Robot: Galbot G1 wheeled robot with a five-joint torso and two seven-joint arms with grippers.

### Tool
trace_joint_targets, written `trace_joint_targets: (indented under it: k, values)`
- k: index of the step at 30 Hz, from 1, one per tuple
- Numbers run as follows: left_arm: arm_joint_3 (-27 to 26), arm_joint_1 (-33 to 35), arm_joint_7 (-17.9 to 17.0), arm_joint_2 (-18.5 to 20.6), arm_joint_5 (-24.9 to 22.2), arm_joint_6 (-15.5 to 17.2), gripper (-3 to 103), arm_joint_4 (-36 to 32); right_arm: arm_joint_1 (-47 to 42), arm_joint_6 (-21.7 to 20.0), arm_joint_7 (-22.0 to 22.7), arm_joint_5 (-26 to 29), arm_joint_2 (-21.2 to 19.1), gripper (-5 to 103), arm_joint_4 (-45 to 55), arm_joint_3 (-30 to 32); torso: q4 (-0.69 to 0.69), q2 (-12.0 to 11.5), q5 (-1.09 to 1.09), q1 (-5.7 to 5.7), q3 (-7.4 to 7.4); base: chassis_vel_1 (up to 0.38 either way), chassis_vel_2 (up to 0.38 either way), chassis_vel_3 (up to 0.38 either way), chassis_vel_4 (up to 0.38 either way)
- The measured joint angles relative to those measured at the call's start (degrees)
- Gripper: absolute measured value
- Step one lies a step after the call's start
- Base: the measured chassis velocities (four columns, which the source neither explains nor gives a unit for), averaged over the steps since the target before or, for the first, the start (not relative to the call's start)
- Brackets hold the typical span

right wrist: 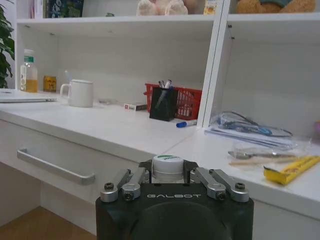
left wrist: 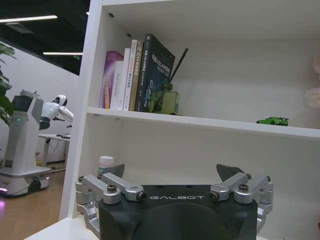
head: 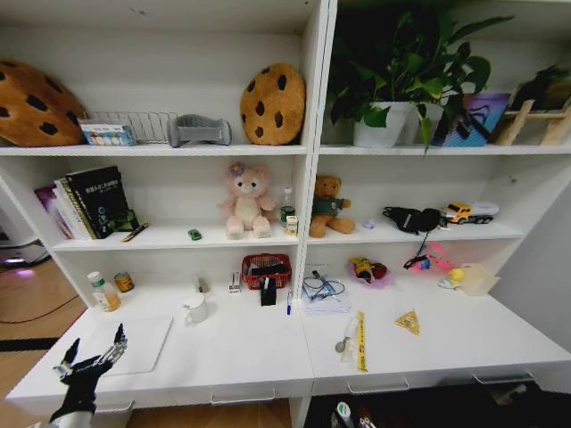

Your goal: Organize the objects on the table.

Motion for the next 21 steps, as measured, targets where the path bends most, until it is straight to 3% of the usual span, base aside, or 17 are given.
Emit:
trace_joint_targets:
  k: [13, 21]
  values:
    - [-0.6, 0.7, -0.1, -0.2, 0.2, 0.2, 100, -0.4, 8.8, 3.4, -1.2, -0.3, 2.1, 30, -18.2, -2.2, -0.01, 0.0, 0.0, 0.0, 0.0, 0.0, 0.0, 0.0, 0.0]
    - [-0.8, 1.2, -0.2, -0.8, 0.9, 0.4, 100, -1.2, 18.8, 4.5, -2.2, 0.3, 4.5, 30, -32.5, -3.0, 0.0, 0.0, 0.0, 0.0, 0.0, 0.0, 0.0, 0.0, 0.0]
